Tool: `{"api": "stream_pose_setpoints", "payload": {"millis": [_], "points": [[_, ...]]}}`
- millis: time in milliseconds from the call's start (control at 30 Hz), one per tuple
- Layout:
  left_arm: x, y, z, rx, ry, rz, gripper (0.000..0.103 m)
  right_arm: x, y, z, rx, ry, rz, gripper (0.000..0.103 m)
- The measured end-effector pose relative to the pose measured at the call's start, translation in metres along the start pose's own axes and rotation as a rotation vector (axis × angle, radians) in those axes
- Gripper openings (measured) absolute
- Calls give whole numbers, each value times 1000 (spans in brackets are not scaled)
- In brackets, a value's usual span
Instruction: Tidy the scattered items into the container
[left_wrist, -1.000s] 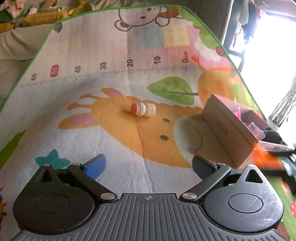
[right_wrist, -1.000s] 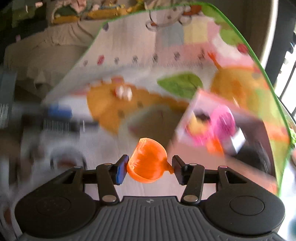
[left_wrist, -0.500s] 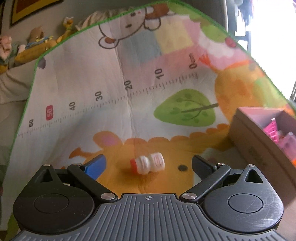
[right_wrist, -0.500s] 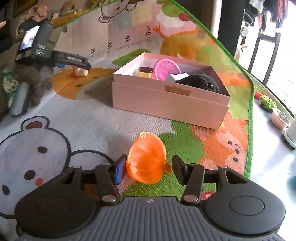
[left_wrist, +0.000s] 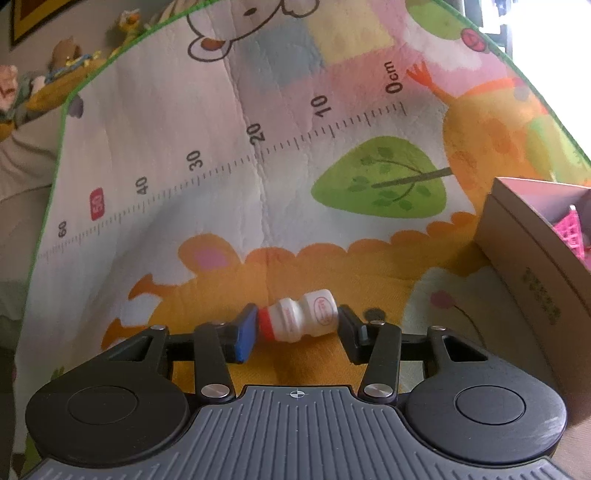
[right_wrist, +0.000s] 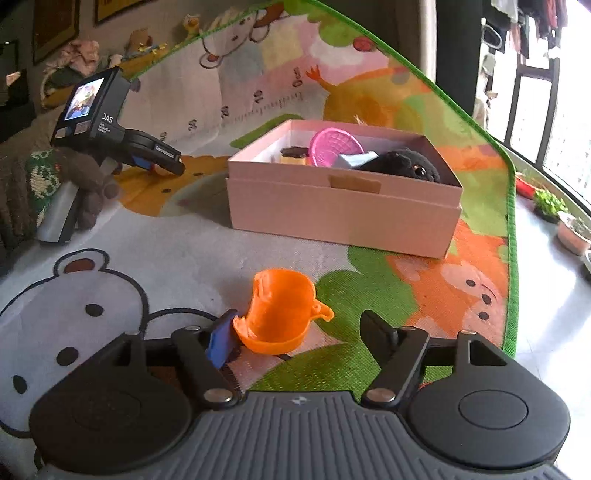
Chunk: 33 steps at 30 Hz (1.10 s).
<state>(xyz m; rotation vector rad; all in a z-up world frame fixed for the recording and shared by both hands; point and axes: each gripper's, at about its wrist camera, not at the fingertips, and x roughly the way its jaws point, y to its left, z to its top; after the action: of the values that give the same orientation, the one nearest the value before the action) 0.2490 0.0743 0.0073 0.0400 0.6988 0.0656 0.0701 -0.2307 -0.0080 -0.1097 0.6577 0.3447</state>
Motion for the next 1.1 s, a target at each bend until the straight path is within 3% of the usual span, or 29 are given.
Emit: {"api": "stream_pose_setpoints", "payload": {"millis": [167, 467, 700, 800, 867, 1100], "points": [[-49, -15, -19, -20, -12, -86, 51, -6, 1, -4, -10, -13, 10, 52], [-157, -57, -92, 31, -4, -340, 51, -35, 9, -19, -20, -10, 11, 52], [-186, -82, -138, 95, 10, -414, 52, -65, 19, -32, -58, -14, -13, 52], [-190, -87, -146, 130, -2, -411, 61, -72, 20, -38, -62, -14, -37, 62], [-194, -89, -148, 160, -21, -399, 75, -73, 19, -41, -67, -8, -61, 76], [-194, -82, -156, 168, -18, -376, 94, -73, 6, -45, -104, 34, -175, 89]]}}
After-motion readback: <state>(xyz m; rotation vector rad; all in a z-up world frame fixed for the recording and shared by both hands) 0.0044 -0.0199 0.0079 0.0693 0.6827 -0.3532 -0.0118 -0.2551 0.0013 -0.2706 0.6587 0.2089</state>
